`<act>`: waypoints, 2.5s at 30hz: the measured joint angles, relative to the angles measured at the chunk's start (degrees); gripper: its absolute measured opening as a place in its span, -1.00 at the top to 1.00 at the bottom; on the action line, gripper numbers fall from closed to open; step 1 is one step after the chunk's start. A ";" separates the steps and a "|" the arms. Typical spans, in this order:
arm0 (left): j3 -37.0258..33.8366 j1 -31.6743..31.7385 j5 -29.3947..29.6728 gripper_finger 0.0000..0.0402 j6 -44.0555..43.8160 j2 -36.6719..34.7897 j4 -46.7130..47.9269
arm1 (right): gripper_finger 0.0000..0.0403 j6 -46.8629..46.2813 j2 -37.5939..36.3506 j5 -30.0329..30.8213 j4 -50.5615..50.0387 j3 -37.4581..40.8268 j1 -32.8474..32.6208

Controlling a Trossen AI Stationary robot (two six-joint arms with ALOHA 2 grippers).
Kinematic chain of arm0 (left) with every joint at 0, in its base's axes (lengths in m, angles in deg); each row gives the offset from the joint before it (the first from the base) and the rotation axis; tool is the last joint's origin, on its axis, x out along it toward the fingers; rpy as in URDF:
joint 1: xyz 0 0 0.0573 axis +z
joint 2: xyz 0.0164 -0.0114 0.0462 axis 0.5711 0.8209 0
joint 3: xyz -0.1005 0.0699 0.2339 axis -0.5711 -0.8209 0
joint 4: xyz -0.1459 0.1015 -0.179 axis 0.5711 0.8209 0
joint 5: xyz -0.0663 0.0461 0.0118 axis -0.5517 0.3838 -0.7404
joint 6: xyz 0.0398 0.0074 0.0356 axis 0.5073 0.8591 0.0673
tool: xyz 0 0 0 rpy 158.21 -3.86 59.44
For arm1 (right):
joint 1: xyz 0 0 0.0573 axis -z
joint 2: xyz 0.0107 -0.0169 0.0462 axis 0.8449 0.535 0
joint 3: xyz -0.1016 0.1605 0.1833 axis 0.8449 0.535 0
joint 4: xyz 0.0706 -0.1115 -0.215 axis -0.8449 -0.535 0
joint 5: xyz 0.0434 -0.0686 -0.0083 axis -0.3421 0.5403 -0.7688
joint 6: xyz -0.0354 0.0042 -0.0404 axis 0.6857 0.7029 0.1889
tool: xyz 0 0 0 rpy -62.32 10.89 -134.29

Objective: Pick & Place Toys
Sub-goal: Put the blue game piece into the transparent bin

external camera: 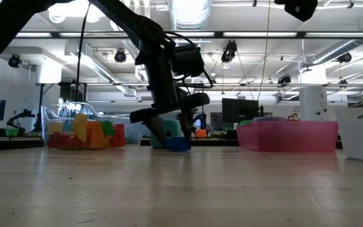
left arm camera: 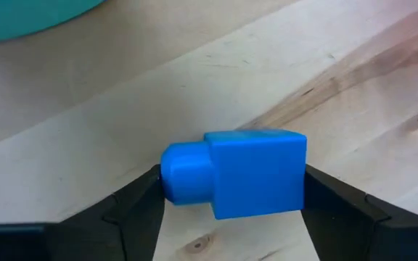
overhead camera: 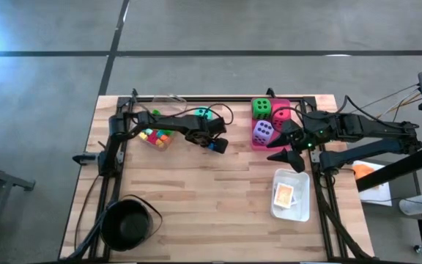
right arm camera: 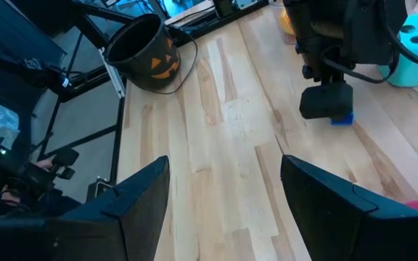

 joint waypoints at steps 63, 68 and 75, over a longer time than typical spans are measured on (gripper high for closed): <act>-22.39 15.98 10.90 -0.41 1.25 -42.54 26.32 | -0.27 0.04 0.07 0.09 0.20 0.00 -0.01; -25.05 16.29 7.23 -0.41 1.22 -42.37 24.68 | -0.27 0.04 0.07 0.09 0.22 0.00 -0.01; -27.17 19.17 7.21 -0.41 -0.67 -42.38 24.52 | -0.27 0.04 0.07 0.07 0.22 -0.02 0.00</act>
